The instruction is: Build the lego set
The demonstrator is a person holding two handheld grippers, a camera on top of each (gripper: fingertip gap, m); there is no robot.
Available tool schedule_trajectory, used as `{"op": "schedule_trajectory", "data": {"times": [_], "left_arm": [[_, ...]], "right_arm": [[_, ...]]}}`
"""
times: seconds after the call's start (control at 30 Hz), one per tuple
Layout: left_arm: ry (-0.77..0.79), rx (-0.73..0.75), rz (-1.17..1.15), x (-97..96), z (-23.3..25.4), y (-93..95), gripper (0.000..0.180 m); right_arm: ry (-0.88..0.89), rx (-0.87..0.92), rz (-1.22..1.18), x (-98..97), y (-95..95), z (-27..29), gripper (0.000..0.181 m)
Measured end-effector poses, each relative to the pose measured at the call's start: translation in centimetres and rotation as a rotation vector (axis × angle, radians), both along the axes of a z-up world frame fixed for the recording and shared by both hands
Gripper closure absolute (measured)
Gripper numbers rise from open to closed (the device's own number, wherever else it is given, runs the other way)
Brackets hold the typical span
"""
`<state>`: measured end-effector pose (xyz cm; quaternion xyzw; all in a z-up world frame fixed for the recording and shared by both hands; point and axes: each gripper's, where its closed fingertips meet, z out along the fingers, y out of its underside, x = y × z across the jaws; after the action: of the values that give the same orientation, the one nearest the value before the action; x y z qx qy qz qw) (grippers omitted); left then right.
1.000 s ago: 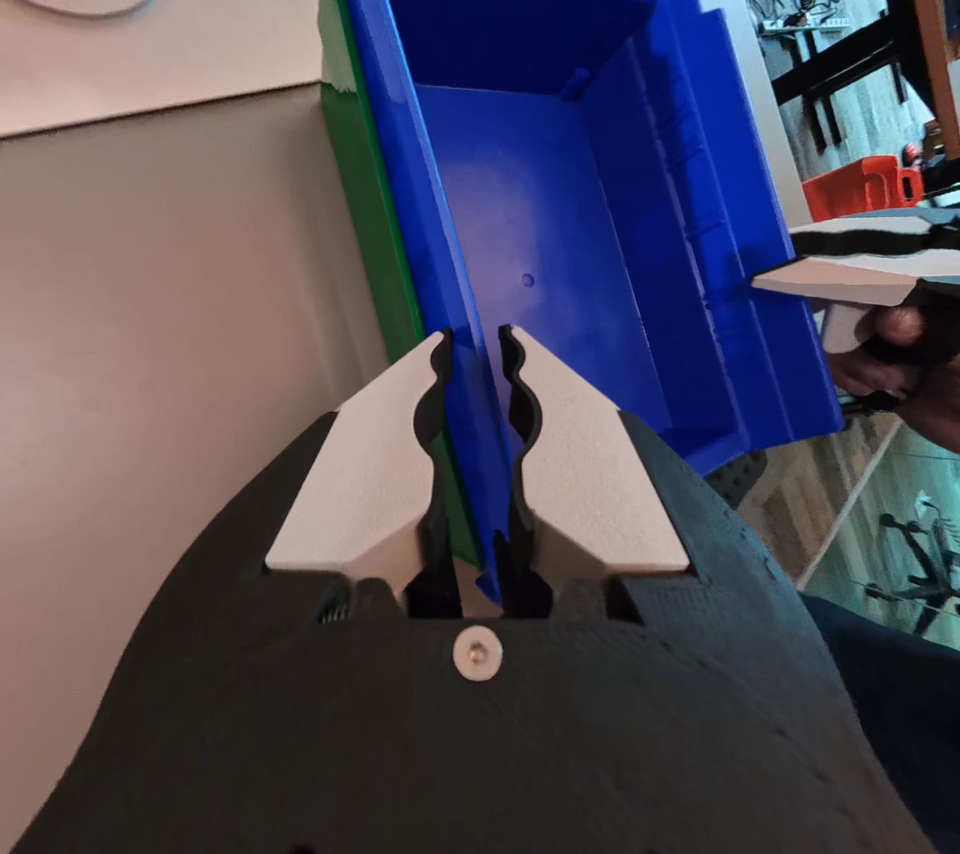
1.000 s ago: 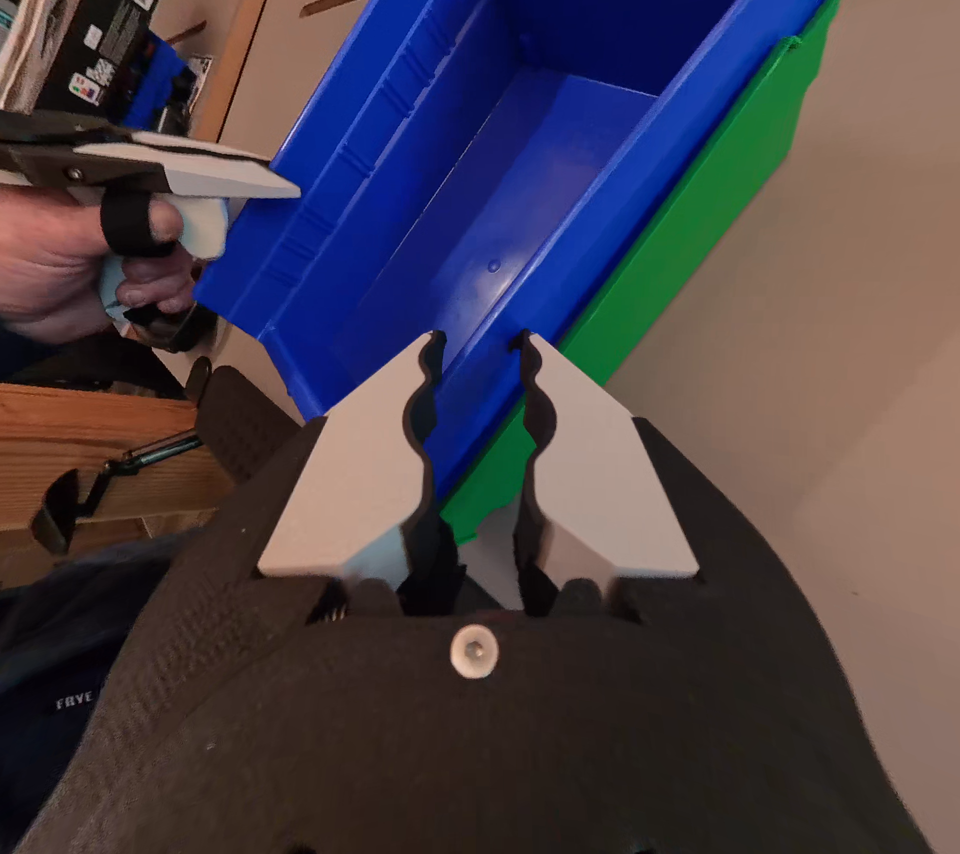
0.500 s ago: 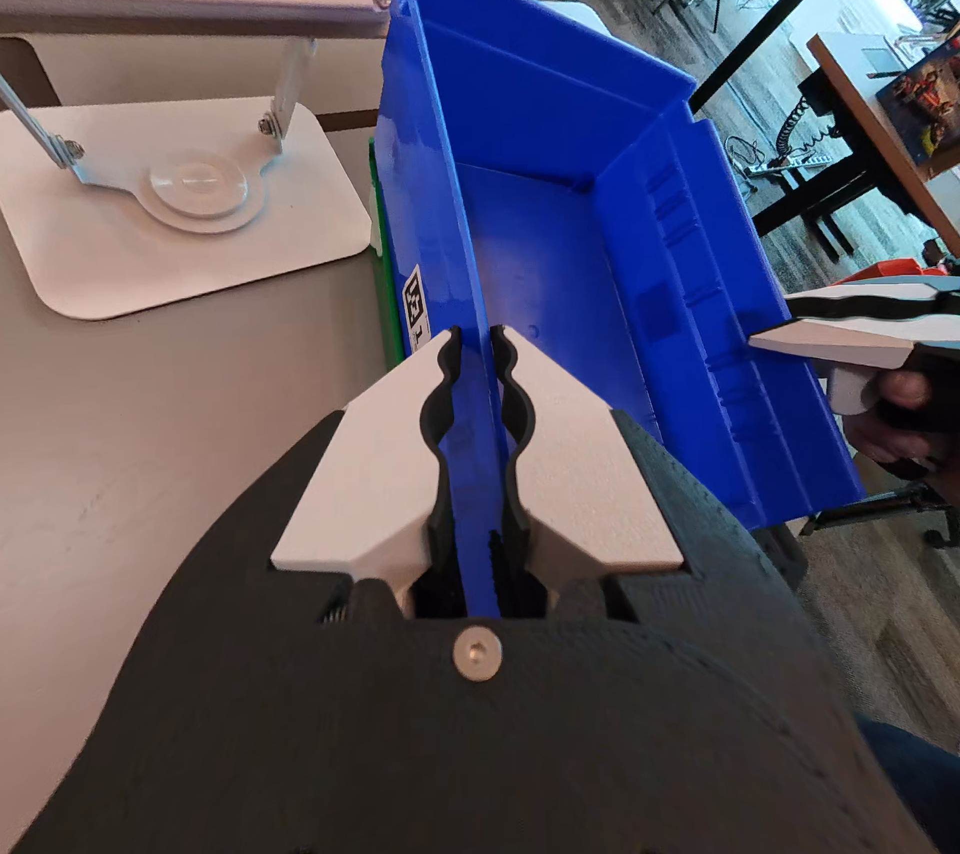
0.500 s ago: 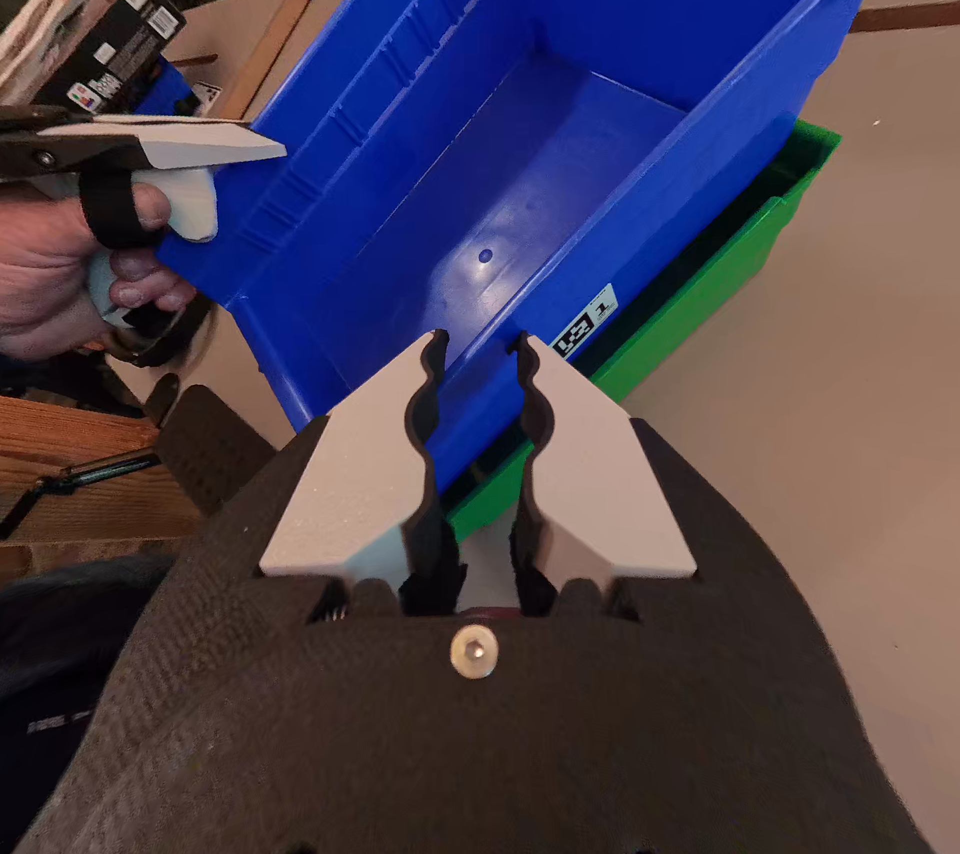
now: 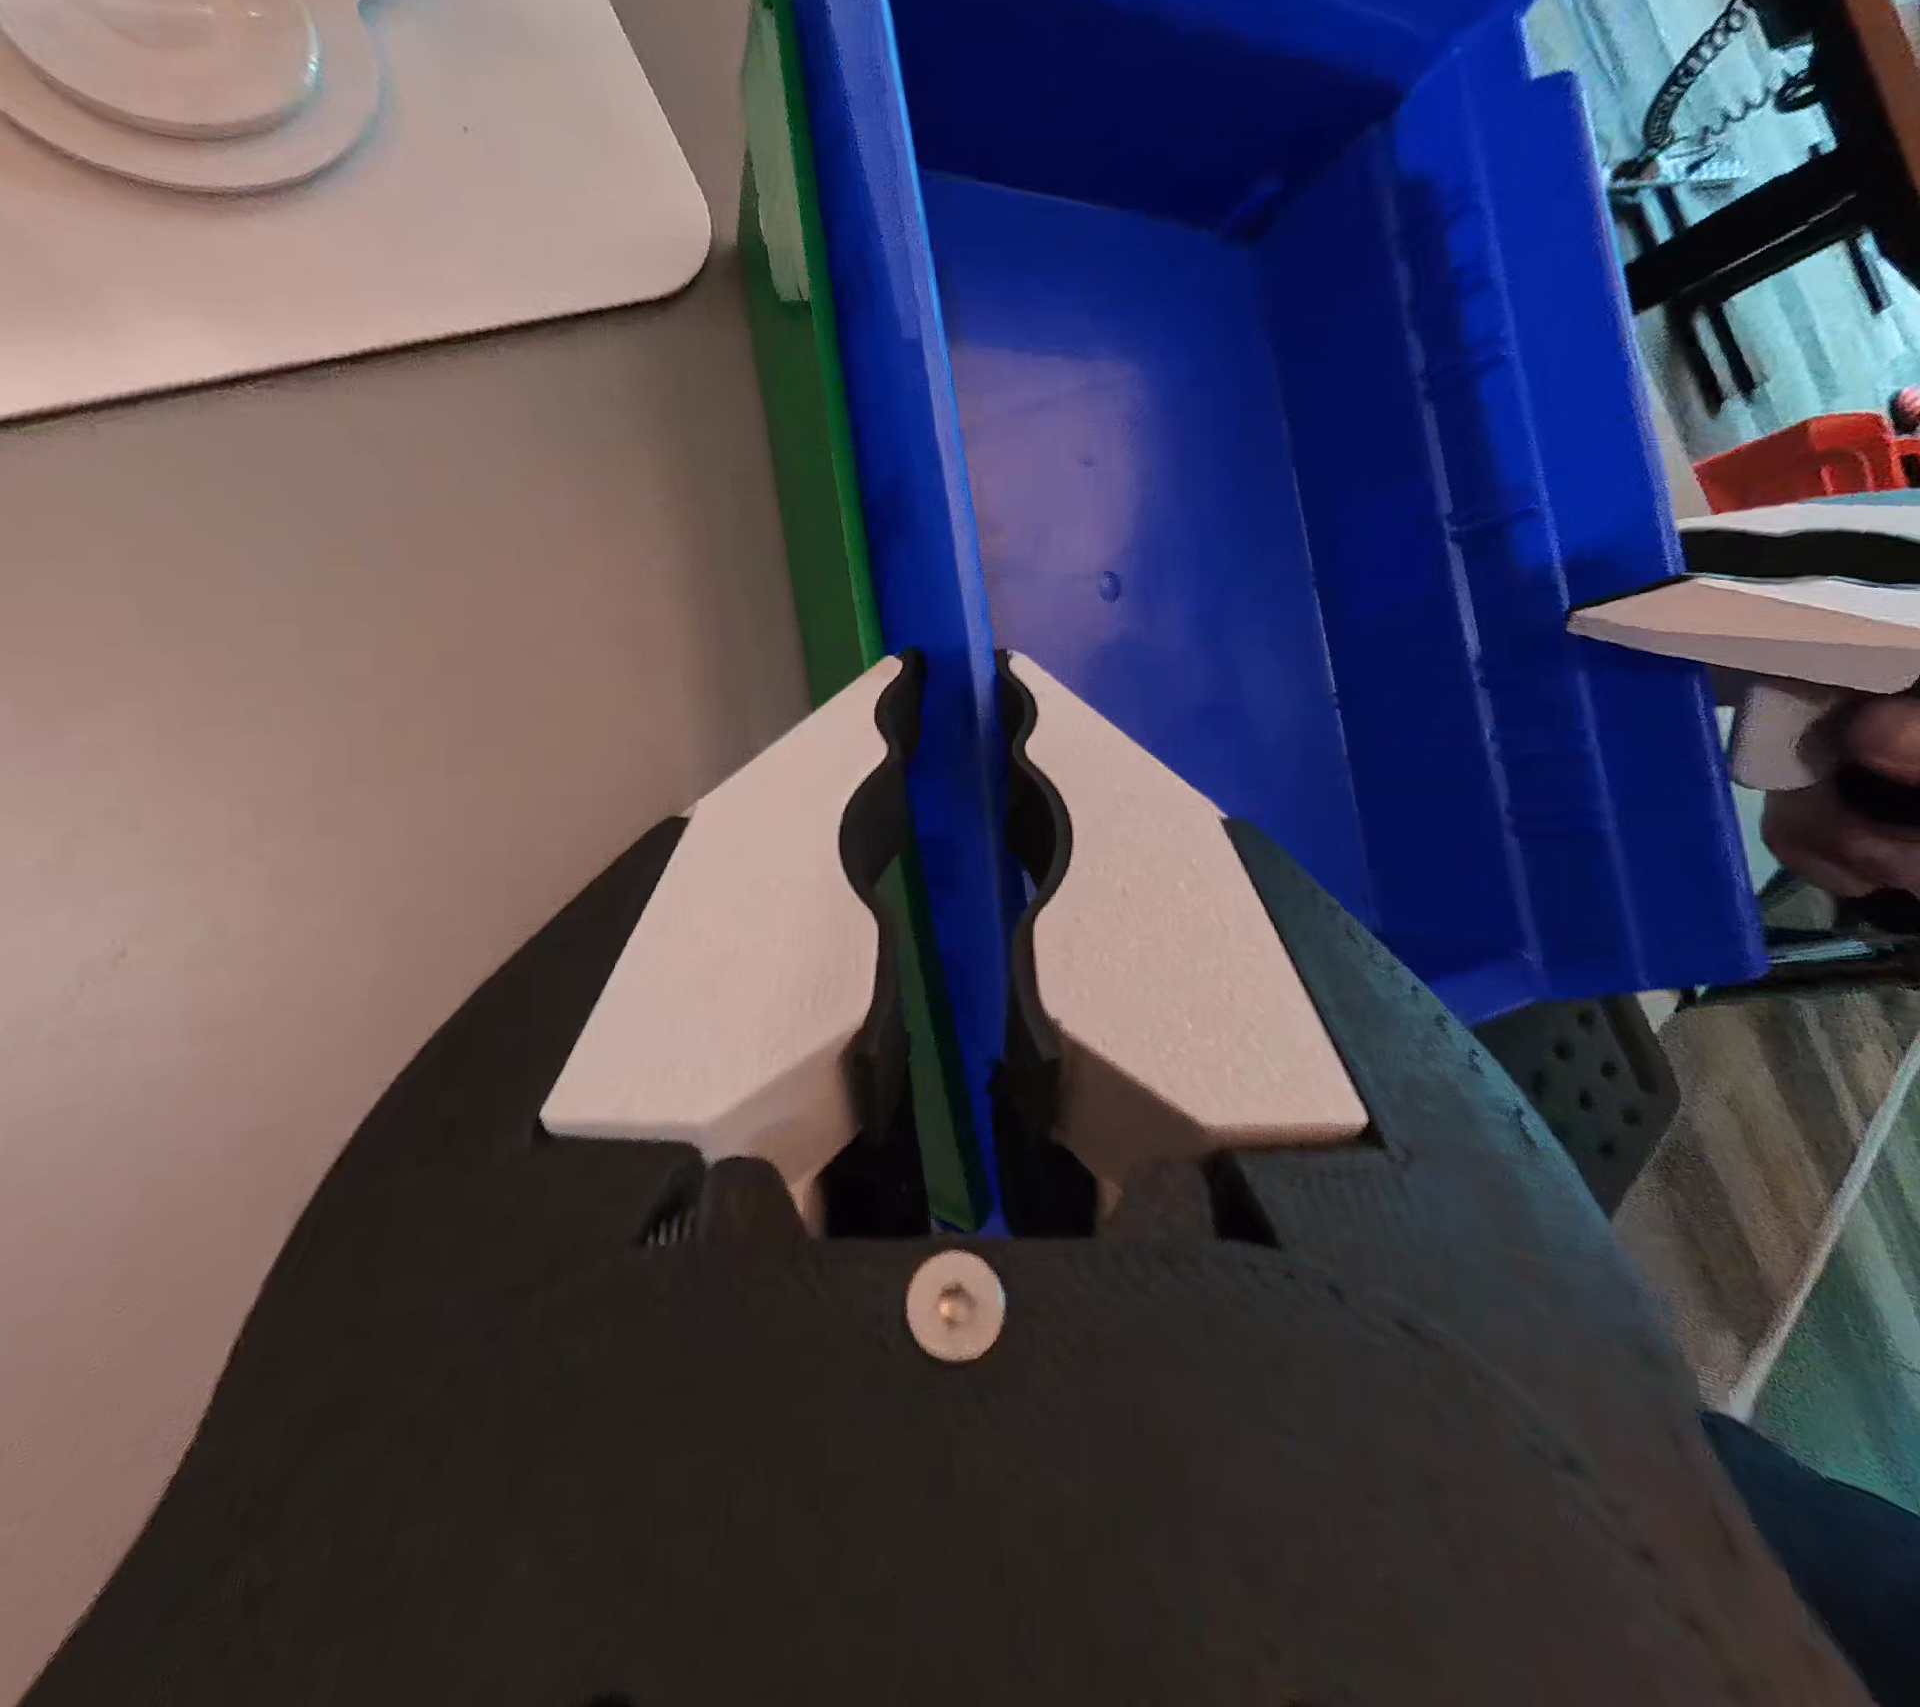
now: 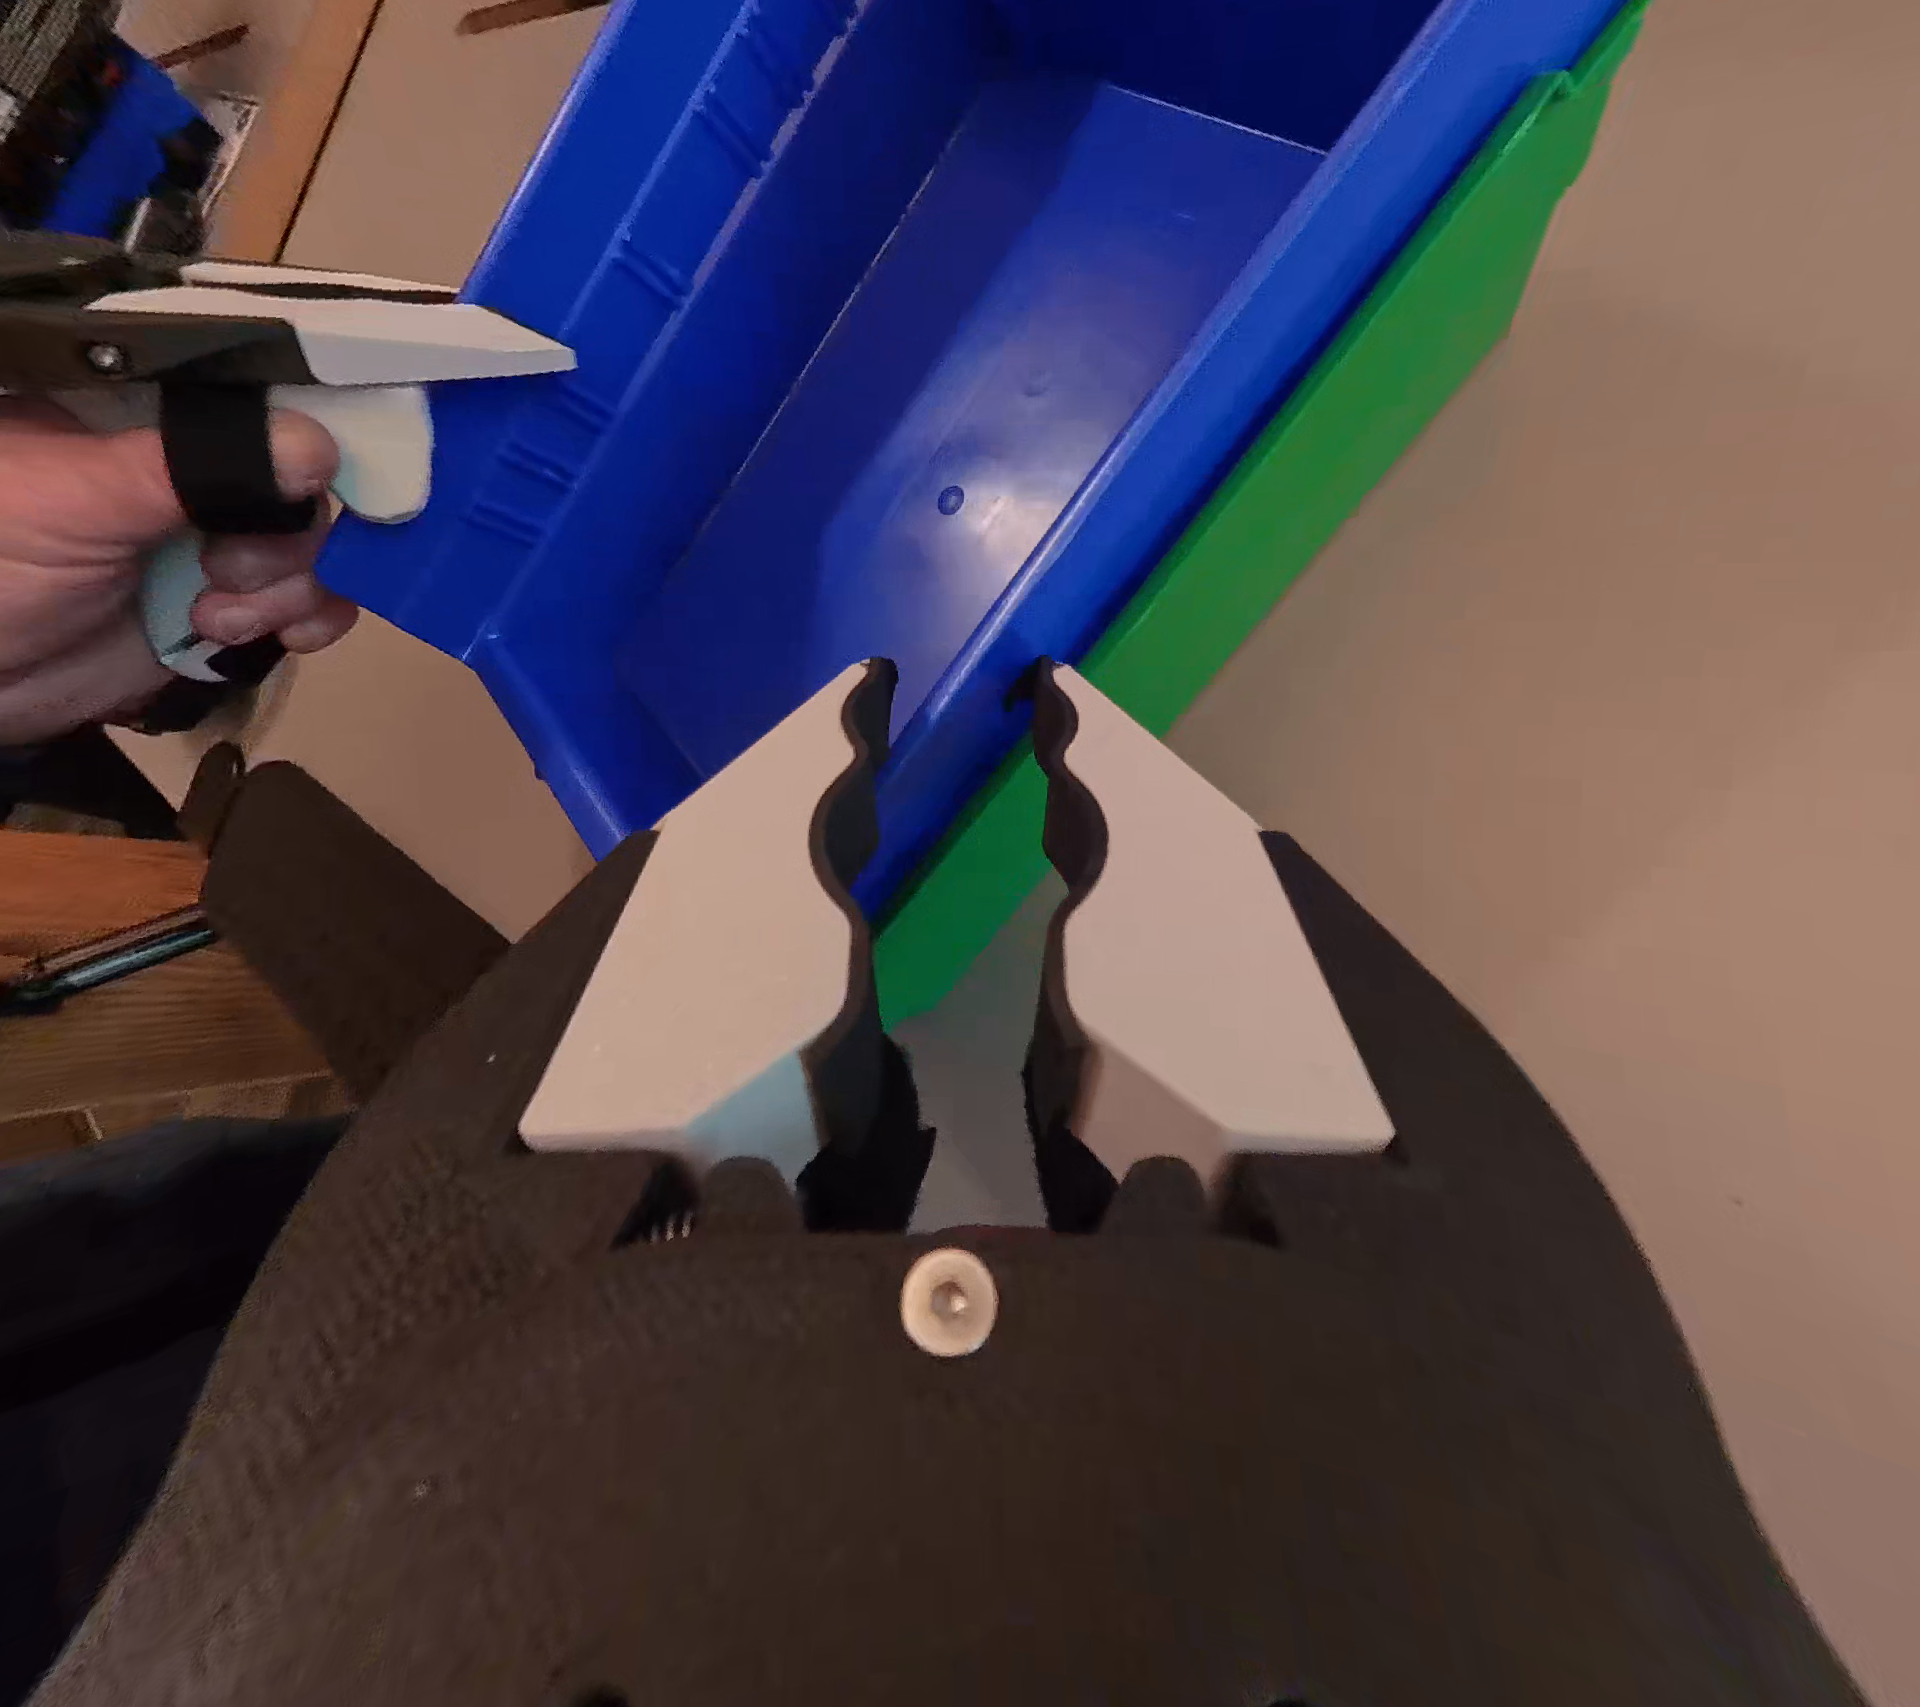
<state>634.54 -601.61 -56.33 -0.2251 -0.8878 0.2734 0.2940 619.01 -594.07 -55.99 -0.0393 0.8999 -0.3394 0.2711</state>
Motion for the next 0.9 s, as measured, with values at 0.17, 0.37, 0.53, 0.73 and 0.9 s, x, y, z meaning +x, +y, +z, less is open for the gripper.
{"op": "schedule_trajectory", "data": {"times": [0.17,0.37,0.53,0.73,0.9], "left_arm": [[0.103,0.081,0.051,0.1,0.4,1.3,0.166],[0.174,0.117,0.119,-2.7,0.8,1.7,0.149],[0.238,0.160,0.079,-7.7,1.2,0.0,0.139],[0.285,0.129,-0.008,-12.7,3.3,-2.8,0.135],[0.257,0.100,-0.062,-11.0,3.5,1.0,0.142]], "right_arm": [[0.117,-0.007,-0.031,-1.7,1.1,0.7,0.119],[0.096,0.038,0.003,-2.1,2.2,-1.1,0.132],[0.098,0.044,-0.085,-7.6,-1.1,-0.8,0.152],[0.161,0.042,-0.082,-14.4,-6.4,-0.8,0.157],[0.201,0.050,-0.004,-17.9,-11.6,-0.9,0.156]]}}
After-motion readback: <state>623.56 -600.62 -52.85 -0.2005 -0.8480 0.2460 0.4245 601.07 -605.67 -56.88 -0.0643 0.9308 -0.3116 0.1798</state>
